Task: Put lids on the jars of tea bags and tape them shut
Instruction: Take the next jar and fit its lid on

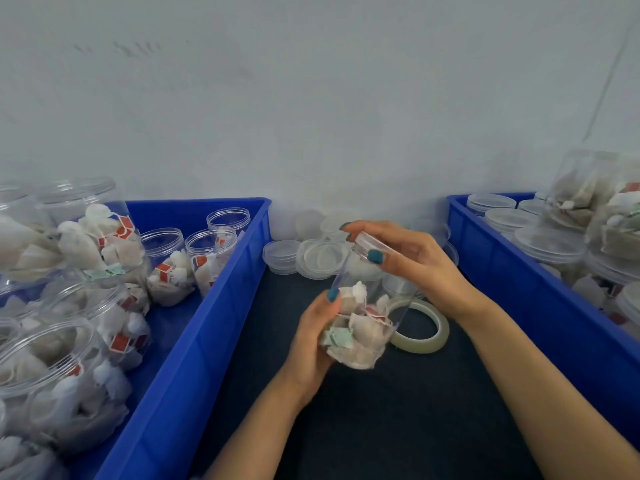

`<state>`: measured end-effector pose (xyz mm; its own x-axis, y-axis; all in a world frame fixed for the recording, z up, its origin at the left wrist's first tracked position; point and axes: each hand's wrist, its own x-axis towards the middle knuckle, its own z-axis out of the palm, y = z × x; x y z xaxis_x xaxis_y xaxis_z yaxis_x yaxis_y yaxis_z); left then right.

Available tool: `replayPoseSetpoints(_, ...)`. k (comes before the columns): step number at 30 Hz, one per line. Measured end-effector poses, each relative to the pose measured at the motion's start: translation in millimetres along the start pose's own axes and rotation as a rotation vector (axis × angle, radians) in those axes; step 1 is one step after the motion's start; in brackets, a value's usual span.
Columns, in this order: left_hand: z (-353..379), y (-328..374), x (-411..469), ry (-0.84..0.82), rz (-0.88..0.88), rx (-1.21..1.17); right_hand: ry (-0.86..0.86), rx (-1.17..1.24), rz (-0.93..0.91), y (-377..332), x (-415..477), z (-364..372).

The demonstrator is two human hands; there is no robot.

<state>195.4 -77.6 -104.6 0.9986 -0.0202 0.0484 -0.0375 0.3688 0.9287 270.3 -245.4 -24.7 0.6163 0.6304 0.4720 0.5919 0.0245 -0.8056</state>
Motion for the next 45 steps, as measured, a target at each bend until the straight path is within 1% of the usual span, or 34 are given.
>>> replayPoseSetpoints(2, -4, 4, -1, -0.202, -0.206, -0.186, -0.068, 0.023, -0.006, 0, 0, -1)
replayPoseSetpoints(3, -6, 6, -1, -0.29, -0.275, -0.261, -0.094, 0.028, -0.007, 1, 0, -1)
replayPoseSetpoints(4, -8, 7, -2, -0.338, -0.307, -0.304, -0.109, 0.031, -0.009, 2, 1, -1)
replayPoseSetpoints(6, -10, 6, -2, -0.356, -0.295, -0.337, -0.106, 0.053, -0.012, 4, 2, 0)
replayPoseSetpoints(7, -9, 5, 0, -0.319, -0.271, -0.325, -0.1, 0.072, -0.004, 5, 3, 0)
replayPoseSetpoints(8, -7, 4, 1, -0.248, -0.228, -0.258, -0.094, 0.083, 0.01, 6, 3, -1)
replayPoseSetpoints(10, -1, 3, 3, -0.088, -0.108, -0.017, -0.083, 0.07, 0.044, 7, 3, -5)
replayPoseSetpoints(12, 5, -1, 4, 0.075, 0.086, 0.237, -0.047, 0.032, 0.091, 8, 2, -7)
replayPoseSetpoints(15, 9, -10, 5, 0.286, 0.442, 0.65, 0.1, -0.026, 0.185, 11, 6, 6)
replayPoseSetpoints(17, 8, -14, 6, 0.395, 0.601, 0.839, 0.225, -0.093, 0.247, 12, 9, 22)
replayPoseSetpoints(18, 6, -15, 7, 0.425, 0.642, 0.881, 0.254, -0.14, 0.283, 11, 11, 28)
replayPoseSetpoints(19, 5, -15, 7, 0.438, 0.642, 0.89, 0.239, -0.178, 0.317, 8, 11, 30)
replayPoseSetpoints(20, 3, -12, 8, 0.431, 0.6, 0.85, 0.186, -0.202, 0.334, 3, 10, 28)
replayPoseSetpoints(21, 1, -9, 9, 0.397, 0.52, 0.756, 0.115, -0.214, 0.327, -3, 8, 22)
replayPoseSetpoints(22, -1, -5, 9, 0.328, 0.419, 0.617, 0.043, -0.209, 0.308, -9, 6, 14)
replayPoseSetpoints(23, -1, -1, 7, 0.223, 0.319, 0.454, -0.017, -0.189, 0.285, -13, 5, 5)
replayPoseSetpoints(25, -2, 4, 3, -0.015, 0.156, 0.187, -0.078, -0.122, 0.234, -20, 2, -7)
replayPoseSetpoints(26, -1, 5, 1, -0.11, 0.11, 0.126, -0.081, -0.097, 0.206, -21, 1, -10)
replayPoseSetpoints(27, 1, 5, -1, -0.168, 0.089, 0.093, -0.077, -0.085, 0.182, -20, 1, -11)
replayPoseSetpoints(28, 3, 4, -2, -0.18, 0.083, 0.089, -0.068, -0.073, 0.168, -18, 1, -11)
replayPoseSetpoints(29, 7, 3, -2, -0.16, 0.089, 0.111, -0.057, -0.059, 0.166, -16, 1, -10)
replayPoseSetpoints(31, 11, 0, 1, -0.009, 0.149, 0.24, -0.032, -0.059, 0.203, -13, 2, -6)
replayPoseSetpoints(33, 12, -5, 3, 0.155, 0.283, 0.408, 0.025, -0.153, 0.232, -7, 5, 0)
replayPoseSetpoints(35, 9, -9, 5, 0.242, 0.39, 0.538, 0.093, -0.181, 0.231, -2, 8, 7)
replayPoseSetpoints(37, 7, -11, 5, 0.289, 0.462, 0.622, 0.138, -0.15, 0.21, 2, 10, 13)
replayPoseSetpoints(40, 7, -13, 5, 0.34, 0.527, 0.737, 0.161, -0.138, 0.179, 4, 11, 15)
replayPoseSetpoints(43, 6, -14, 6, 0.363, 0.501, 0.819, 0.164, -0.168, 0.169, 3, 11, 16)
replayPoseSetpoints(45, 6, -13, 5, 0.372, 0.445, 0.887, 0.086, -0.24, 0.2, 5, 11, 11)
